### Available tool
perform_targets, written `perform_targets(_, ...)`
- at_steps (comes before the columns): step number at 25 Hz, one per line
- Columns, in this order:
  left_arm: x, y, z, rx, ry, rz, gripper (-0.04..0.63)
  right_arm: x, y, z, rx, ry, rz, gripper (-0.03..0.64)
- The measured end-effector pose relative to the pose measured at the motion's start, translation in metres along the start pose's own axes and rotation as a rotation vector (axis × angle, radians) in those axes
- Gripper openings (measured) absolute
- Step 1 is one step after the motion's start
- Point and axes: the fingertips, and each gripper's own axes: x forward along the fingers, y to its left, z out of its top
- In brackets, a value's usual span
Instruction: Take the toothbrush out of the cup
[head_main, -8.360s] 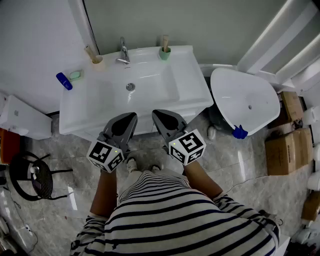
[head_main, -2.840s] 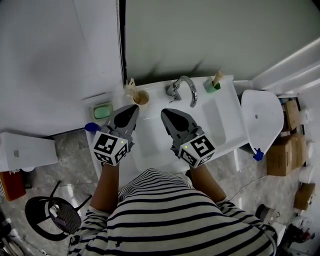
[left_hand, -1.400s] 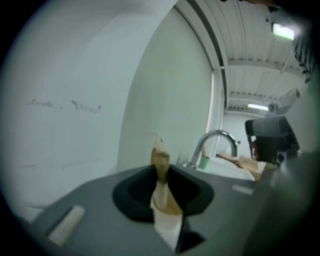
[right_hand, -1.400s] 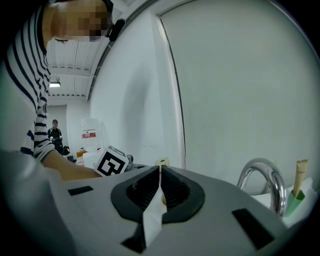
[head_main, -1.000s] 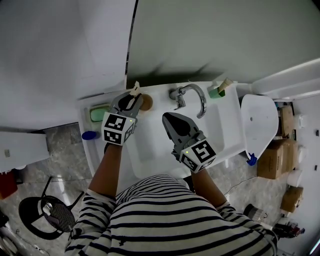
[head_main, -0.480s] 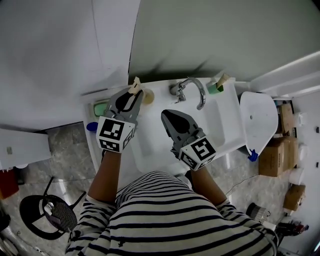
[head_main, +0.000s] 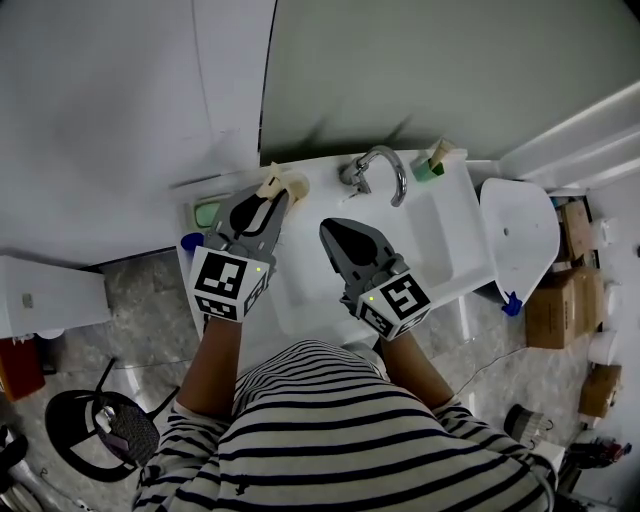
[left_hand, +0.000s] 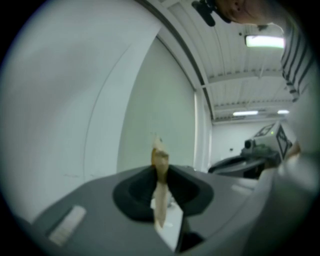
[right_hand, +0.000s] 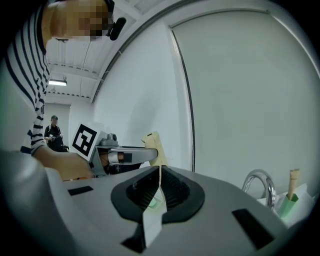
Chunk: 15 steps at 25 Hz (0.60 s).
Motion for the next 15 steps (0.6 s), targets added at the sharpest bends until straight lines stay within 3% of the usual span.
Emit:
perform_targets(8, -0.027, -0.021, 0.008, 0.029, 0.0, -0.022, 0.071, -0.01, 0.014, 0.005, -0.003, -0.032, -0.008, 0.008)
perform_targets(15, -0.044, -0.037, 0.004, 0.007, 0.013, -0.064, 0.071, -0.017, 0.021, 0.002, -0.003, -0.041, -0.018, 0.008)
